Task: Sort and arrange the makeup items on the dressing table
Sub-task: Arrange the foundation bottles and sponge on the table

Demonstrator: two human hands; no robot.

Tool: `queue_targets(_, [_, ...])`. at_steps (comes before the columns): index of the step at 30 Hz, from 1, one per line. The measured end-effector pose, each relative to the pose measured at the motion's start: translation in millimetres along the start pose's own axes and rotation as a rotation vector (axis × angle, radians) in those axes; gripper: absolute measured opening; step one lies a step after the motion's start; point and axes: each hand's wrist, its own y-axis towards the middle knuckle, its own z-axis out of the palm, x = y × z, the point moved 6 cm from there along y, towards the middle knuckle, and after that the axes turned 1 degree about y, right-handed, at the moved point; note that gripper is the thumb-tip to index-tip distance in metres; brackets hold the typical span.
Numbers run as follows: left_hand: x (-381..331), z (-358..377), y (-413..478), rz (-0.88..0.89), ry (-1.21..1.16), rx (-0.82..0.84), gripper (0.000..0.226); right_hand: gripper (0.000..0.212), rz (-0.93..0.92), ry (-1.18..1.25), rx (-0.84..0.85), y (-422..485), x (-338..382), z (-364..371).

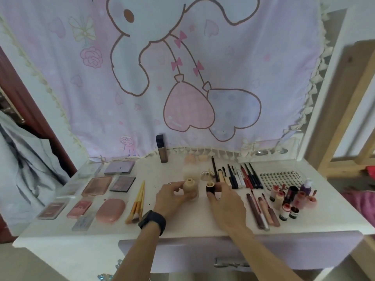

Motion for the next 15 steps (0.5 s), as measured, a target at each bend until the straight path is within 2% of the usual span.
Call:
queue_targets(5, [3,0,-4,0.023,0.086,-0.057,0.039,0.032,-0.059,-0.156,-0.049,-1,2,5])
queue_targets(15, [7,1,-1,0.052,0.221,-0.086,0.039,0.033,-0.056,-0.209,-0.078,1,0,11])
